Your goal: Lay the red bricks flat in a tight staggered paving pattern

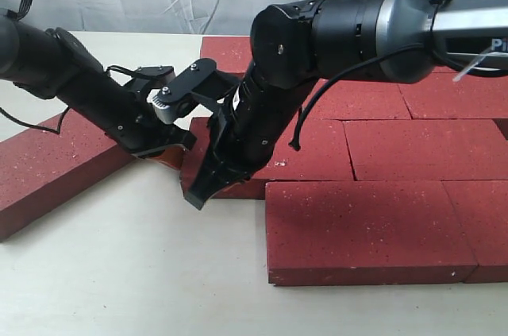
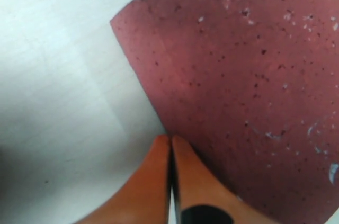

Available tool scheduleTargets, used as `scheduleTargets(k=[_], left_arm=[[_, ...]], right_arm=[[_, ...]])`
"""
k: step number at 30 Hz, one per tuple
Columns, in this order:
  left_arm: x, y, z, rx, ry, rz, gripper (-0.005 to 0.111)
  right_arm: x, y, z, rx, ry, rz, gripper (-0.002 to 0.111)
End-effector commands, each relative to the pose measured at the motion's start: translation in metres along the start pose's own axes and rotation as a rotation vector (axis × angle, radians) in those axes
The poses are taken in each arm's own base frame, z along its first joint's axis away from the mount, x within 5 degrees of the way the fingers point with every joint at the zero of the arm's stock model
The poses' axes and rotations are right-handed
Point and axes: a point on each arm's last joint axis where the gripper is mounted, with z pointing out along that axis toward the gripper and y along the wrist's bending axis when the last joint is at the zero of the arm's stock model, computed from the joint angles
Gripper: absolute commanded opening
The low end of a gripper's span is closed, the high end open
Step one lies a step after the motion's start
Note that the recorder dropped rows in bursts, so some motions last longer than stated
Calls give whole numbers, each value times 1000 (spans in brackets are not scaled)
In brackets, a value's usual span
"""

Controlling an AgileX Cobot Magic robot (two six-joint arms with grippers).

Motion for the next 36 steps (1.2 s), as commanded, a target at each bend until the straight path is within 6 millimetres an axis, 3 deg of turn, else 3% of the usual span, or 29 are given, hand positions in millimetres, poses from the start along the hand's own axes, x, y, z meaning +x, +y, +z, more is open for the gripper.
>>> scheduleTargets(k=[1,9,13,20,28,36], left_arm=[[12,1,23,63,61,-166,0],[19,42,-3,-59,91,-222,0],[17,48,-22,-78,49,-221,0],[9,41,-40,-112,-19,-187,0],[4,27,-32,-98,-34,-168,0],[-3,1,-40,-101,-63,-92,0]], right_arm=[[-1,-2,-4,13,-17,-9,-1],[-2,-2,-3,15,-19,-8,-1],[0,-6,-2,29,-22,-10,-1],[17,-46,-9,72,31,115,-1],[48,-95,-19,106,43,281,-1],[62,-102,-39,133,-9,336,-1]])
